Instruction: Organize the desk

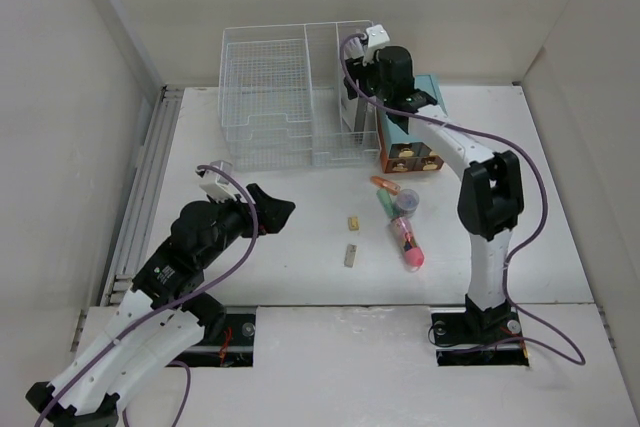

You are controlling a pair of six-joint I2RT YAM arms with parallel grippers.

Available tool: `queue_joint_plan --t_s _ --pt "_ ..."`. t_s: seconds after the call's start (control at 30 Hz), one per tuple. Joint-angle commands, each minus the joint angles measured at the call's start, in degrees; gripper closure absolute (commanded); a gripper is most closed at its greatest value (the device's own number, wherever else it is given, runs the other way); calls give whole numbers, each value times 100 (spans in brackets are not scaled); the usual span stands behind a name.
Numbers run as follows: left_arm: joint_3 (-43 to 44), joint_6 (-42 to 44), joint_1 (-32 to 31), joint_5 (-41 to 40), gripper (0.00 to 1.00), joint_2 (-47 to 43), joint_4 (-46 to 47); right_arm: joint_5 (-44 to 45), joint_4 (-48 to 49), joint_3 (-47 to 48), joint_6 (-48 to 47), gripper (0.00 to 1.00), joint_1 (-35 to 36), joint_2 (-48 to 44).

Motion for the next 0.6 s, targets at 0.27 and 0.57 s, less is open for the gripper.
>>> queue_joint_plan --t_s 0.27,0.57 --pt "-17 21 -33 371 2 236 550 193 -319 -1255 -237 23 36 -2290" --pt "-17 126 -594 602 70 1623 2130 1827 927 -4697 -1207 100 27 -5110"
